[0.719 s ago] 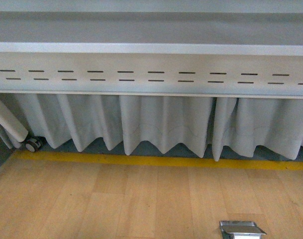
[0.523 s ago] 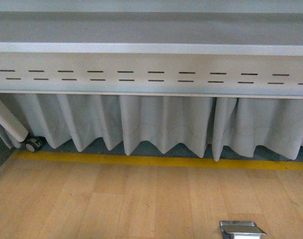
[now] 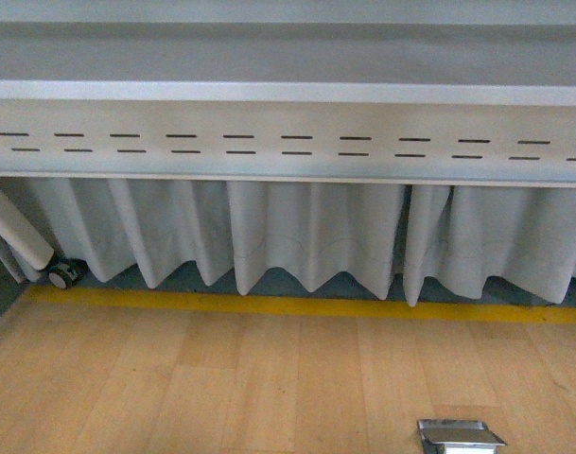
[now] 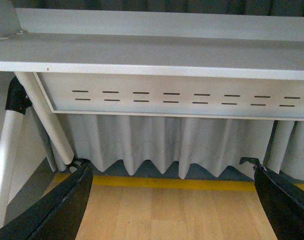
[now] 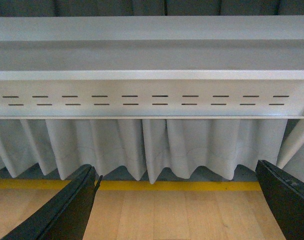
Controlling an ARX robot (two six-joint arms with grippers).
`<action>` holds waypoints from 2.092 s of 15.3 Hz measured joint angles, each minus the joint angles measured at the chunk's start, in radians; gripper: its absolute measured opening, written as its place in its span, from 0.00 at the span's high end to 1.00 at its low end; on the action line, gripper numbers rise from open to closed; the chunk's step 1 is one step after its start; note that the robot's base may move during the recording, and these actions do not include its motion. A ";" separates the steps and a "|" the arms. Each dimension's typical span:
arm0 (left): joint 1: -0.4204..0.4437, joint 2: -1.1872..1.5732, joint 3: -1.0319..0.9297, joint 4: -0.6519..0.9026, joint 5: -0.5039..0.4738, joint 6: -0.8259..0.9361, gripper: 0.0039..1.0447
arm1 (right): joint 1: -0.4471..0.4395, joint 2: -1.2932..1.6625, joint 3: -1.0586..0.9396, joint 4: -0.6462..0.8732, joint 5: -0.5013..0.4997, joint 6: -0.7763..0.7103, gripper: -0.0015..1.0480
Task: Open oven
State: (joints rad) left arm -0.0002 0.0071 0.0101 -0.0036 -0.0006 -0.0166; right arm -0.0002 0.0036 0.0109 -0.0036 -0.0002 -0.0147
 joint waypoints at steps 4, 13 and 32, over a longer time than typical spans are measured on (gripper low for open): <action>0.000 0.000 0.000 0.000 0.000 0.000 0.06 | 0.000 0.000 0.000 0.000 0.000 0.000 0.06; 0.000 0.000 0.000 0.000 0.000 0.000 0.06 | 0.000 0.000 0.000 0.000 0.000 0.000 0.06; 0.000 0.000 0.000 0.000 0.000 0.000 0.06 | 0.000 0.000 0.000 0.000 0.000 0.000 0.06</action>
State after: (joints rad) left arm -0.0002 0.0071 0.0101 -0.0036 -0.0006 -0.0166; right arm -0.0002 0.0036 0.0109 -0.0036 -0.0002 -0.0147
